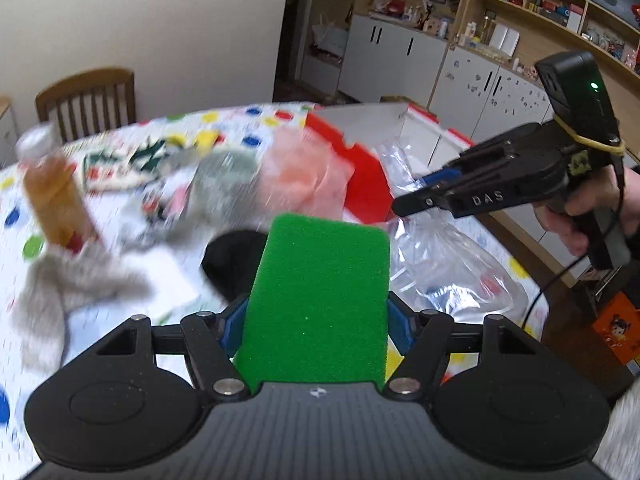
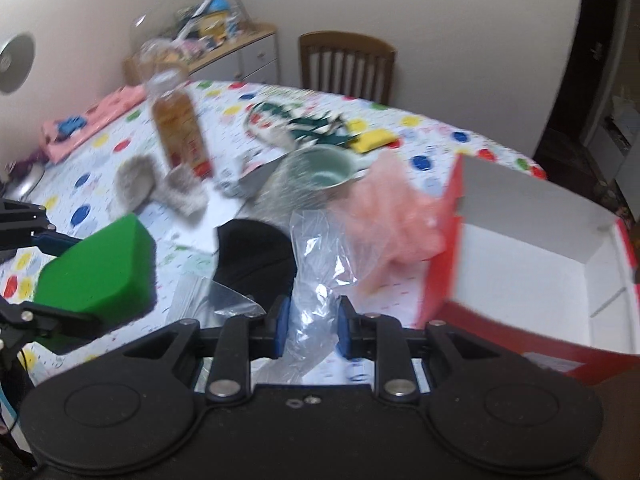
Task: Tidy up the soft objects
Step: 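Carry the green sponge and plastic bag over the open shoebox with both tools, then release the green sponge and plastic bag into the shoebox with both tools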
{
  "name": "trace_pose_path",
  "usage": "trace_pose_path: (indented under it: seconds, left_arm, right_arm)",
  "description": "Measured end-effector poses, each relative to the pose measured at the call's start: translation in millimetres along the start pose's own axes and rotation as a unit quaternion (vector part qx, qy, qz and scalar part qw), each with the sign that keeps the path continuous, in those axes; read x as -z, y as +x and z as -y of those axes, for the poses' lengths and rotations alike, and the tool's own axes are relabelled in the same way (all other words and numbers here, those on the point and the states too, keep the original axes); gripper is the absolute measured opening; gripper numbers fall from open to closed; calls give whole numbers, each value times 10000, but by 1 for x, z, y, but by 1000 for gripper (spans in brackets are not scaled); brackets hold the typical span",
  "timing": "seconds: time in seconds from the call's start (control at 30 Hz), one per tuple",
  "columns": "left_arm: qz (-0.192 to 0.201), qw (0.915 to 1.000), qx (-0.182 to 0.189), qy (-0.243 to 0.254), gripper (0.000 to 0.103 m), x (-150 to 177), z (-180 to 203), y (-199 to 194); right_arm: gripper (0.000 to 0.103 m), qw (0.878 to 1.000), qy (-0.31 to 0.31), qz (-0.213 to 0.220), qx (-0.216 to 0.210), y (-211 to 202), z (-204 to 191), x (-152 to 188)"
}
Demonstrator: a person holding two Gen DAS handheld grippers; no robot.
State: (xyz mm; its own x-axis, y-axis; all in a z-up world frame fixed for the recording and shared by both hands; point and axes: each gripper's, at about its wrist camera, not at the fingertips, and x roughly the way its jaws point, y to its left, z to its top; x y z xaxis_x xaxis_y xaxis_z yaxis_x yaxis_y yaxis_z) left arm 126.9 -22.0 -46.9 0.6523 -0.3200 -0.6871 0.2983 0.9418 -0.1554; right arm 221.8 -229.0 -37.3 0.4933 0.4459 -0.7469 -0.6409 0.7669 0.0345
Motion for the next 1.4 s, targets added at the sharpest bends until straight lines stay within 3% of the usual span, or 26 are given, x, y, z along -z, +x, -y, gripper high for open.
trace_pose_path:
  seconds: [0.4, 0.8, 1.1, 1.4]
  left_arm:
    - [239, 9996, -134, -16, 69, -120, 62, 75]
    - [-135, 9986, -408, -313, 69, -201, 102, 182]
    - [-605, 9945, -738, -428, 69, -211, 113, 265]
    - [-995, 9887, -954, -595, 69, -208, 114, 320]
  right_arm:
    - [25, 9964, 425, 451, 586, -35, 123, -25]
    - [25, 9889, 539, 515, 1286, -15, 231, -45]
    - [25, 9880, 473, 301, 1438, 36, 271, -43]
    - [25, 9896, 294, -23, 1411, 86, 275, -31]
